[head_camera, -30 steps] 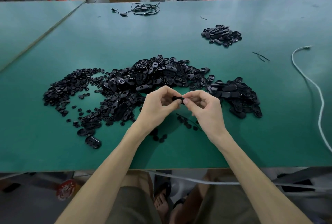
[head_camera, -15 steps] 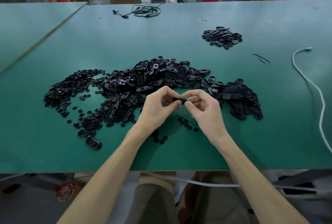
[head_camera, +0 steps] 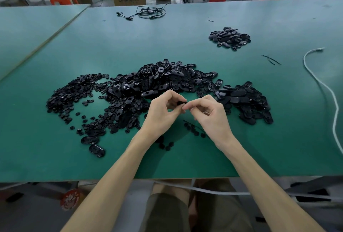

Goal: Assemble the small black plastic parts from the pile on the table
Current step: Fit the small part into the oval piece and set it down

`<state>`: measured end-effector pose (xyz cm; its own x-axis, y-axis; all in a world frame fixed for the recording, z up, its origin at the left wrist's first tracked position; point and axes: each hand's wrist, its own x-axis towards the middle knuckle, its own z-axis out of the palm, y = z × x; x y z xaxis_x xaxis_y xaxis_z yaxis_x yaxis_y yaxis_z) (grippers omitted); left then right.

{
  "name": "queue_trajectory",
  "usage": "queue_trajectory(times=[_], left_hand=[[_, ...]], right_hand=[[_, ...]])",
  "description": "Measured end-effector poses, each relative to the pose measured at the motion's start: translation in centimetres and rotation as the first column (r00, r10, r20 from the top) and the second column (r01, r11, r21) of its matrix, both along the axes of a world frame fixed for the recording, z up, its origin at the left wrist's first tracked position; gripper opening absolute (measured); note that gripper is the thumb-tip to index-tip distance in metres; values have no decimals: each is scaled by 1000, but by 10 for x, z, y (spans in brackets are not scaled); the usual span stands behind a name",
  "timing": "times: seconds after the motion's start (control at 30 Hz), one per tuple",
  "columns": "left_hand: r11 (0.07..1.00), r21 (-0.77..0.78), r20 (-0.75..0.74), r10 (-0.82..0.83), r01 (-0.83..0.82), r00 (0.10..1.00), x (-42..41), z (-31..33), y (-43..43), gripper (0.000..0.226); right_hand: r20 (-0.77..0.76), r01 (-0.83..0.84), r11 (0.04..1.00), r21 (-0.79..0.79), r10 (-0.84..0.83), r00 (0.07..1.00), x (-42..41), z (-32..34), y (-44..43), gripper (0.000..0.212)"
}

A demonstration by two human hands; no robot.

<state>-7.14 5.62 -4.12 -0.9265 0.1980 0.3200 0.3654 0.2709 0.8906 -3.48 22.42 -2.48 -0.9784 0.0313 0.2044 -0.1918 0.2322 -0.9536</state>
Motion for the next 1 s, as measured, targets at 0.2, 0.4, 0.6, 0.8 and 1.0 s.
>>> queue_trajectory(times=[0.2,0.4,0.6,0.8,1.0], left_hand=[[998,-67,-54,7,-11,999,-1,1,0,23],[996,-81,-49,18,-22,999,-1,0,0,27],[995,-95,-35,16,-19,999,1,0,0,24],[989,-146,-111,-4,-13,994,-1,2,0,19],[899,-244,-302,286,-363,910,-4,5,2,32]], right_hand=[[18,7,1000,-7,-7,1000,0,2,-1,28],[26,17,1000,-13,-16,1000,-1,1,-1,29],[41,20,1000,-9,-19,999,-1,1,0,32],[25,44,998,-43,-43,999,0,-2,0,33],[-3,299,945,-135,-302,953,-2,-8,6,33]])
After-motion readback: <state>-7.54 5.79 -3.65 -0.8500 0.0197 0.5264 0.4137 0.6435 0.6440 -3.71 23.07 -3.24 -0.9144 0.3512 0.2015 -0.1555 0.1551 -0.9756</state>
